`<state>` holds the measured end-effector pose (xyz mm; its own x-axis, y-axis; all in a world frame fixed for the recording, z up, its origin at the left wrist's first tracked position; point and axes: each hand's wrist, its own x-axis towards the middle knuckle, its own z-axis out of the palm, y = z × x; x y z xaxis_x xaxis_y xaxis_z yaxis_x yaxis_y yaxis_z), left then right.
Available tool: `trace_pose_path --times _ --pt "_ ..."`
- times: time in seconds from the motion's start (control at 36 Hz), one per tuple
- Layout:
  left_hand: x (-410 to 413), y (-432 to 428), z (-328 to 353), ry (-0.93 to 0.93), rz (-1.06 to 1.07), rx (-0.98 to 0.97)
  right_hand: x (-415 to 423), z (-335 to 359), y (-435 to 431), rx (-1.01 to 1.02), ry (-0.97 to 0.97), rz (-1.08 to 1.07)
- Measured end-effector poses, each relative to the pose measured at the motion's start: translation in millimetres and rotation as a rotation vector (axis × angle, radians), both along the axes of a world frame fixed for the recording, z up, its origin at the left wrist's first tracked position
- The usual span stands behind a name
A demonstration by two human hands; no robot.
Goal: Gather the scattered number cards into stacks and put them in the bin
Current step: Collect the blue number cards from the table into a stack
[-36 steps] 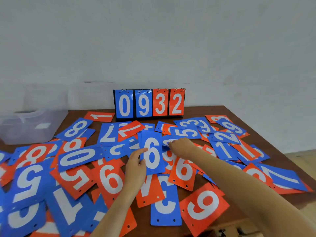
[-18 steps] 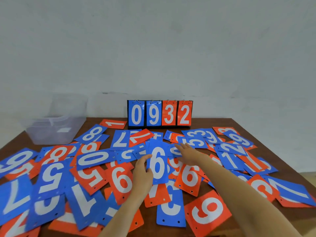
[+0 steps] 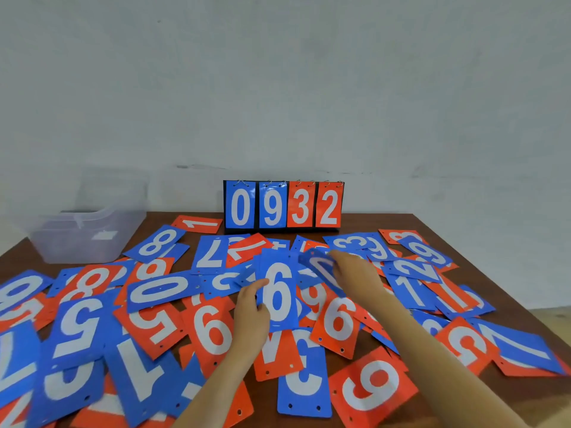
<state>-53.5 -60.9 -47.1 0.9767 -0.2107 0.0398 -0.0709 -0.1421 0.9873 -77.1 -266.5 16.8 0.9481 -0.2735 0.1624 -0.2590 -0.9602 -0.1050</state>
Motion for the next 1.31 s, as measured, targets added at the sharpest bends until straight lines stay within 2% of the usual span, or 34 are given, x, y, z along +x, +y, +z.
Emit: trace_pose_path --times 0.08,0.14,0.28,0.33,0.47,0.67,0.83,0.94,1.11,1.31 --pt "-6 1 3 -0.011 -0.003 -0.048 -32 11 1 0.427 -0.180 -0.073" --pt "-10 0 3 -0.028 -0.005 -0.071 -51 11 1 0.637 -0.253 -0.082" --pt "-24 -7 2 -0.062 -0.031 -0.066 -83 -4 7 1.013 -0.375 -0.048" --pt "-33 -9 4 -0.070 -0.051 -0.046 -89 -12 11 1.083 -0.395 -0.063" --pt "-55 -18 14 -0.005 -0.179 -0.044 -90 -26 25 0.991 -0.349 -0.105" --pt "-55 -23 5 0.055 -0.205 -0.024 -76 -38 38 0.811 -0.244 -0.120" --pt "-42 -17 1 -0.039 -0.140 -0.006 -52 -46 43 0.704 -0.202 -0.109" --pt "-24 -8 -2 -0.063 -0.064 0.028 -23 -48 33 0.605 -0.061 -0.109" --pt "-1 8 -8 -0.024 0.004 0.014 28 -49 -1 0.315 0.141 -0.095" --pt "10 12 -16 0.034 0.040 0.011 61 -51 -1 0.263 0.403 0.022"
